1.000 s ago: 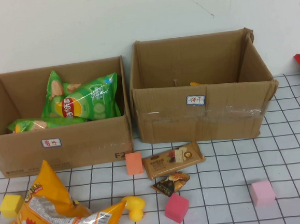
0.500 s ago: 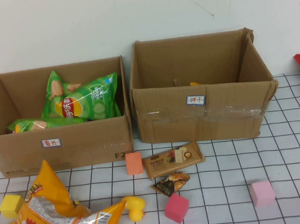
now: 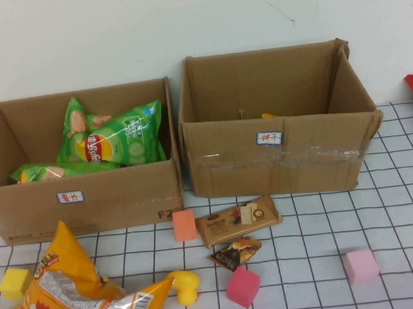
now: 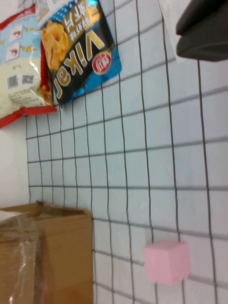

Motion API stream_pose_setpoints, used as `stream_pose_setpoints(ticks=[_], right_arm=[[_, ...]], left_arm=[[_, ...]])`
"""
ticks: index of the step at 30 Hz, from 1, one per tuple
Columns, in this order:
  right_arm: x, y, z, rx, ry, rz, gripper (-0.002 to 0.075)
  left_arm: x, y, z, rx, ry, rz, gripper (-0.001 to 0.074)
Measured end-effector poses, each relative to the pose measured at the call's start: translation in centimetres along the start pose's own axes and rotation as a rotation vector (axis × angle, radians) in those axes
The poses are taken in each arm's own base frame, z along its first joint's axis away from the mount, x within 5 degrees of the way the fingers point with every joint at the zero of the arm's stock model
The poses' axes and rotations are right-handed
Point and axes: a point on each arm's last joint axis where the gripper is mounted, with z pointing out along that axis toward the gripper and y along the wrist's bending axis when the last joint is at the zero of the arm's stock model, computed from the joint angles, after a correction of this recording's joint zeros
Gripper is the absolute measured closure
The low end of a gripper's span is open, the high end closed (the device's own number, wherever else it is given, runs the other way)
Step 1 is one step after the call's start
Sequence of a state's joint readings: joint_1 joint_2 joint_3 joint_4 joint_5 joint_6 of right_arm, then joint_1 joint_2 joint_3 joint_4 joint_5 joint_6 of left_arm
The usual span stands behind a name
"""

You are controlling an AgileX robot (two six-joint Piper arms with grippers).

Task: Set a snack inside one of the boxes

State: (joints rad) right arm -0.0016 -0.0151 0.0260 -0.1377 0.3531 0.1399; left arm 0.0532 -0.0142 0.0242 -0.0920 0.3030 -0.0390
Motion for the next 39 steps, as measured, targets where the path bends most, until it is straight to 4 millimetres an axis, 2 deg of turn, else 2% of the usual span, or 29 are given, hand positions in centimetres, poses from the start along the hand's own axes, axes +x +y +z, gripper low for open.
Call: stream_pose_setpoints(ticks=[2,4,7,9,13,17,19,21,25,29,33,36,39], right_arm=[[0.0,0.2,0.0,-0.017,0.000,0.047,0.0727],[0.0,0.5,0.0,-0.050,0.006,0.141,0.0727],[0.0,1.1,-0.1,-0.122,0.019,0.343,0.0727],[-0.1,1.7,-0.2,-0.191,0.037,0.539,0.0727],[-0.4,2.6,-0.4,-0.300,0.070,0.820,0.0727],[-0.6,2.8,-0.4,-0.324,0.072,0.853,0.0727],[-0.6,2.8,-0.4,-0.325,0.067,0.824,0.0727],[-0.6,2.8,-0.4,-0.326,0.063,0.800,0.0727],[-0.6,2.8,-0.4,-0.326,0.052,0.735,0.0727],[-0.6,2.8,-0.4,-0.326,0.041,0.669,0.0727],[-0.6,2.8,-0.4,-0.326,0.037,0.645,0.0727],[-0.6,2.8,-0.4,-0.326,0.036,0.639,0.0727],[-0.6,2.8,-0.4,-0.326,0.034,0.628,0.0727]], left_arm=[[-0.2,-0.3,0.0,0.031,-0.022,-0.117,0.0736],[-0.6,-0.7,0.0,0.084,-0.055,-0.347,0.0736],[-1.1,-1.1,-0.1,0.166,-0.079,-0.717,0.0736],[-1.3,-1.3,-0.2,0.200,-0.082,-0.862,0.0736],[-1.6,-1.3,-0.2,0.225,-0.092,-0.978,0.0736],[-1.8,-1.3,-0.3,0.234,-0.114,-1.029,0.0736],[-1.9,-1.2,-0.3,0.228,-0.128,-0.974,0.0736],[-2.5,-1.5,-0.6,0.238,-0.138,-0.848,0.0736],[-5.7,-2.6,-2.0,0.286,-0.147,-0.506,0.0736],[-9.0,-3.4,-2.2,0.265,-0.006,-0.234,0.0736],[-12.2,-3.4,-0.8,0.202,0.162,-0.037,0.0736],[-14.3,-3.4,1.0,0.172,0.278,0.042,0.0731],[-16.2,-3.4,3.5,0.158,0.380,0.073,0.0675]])
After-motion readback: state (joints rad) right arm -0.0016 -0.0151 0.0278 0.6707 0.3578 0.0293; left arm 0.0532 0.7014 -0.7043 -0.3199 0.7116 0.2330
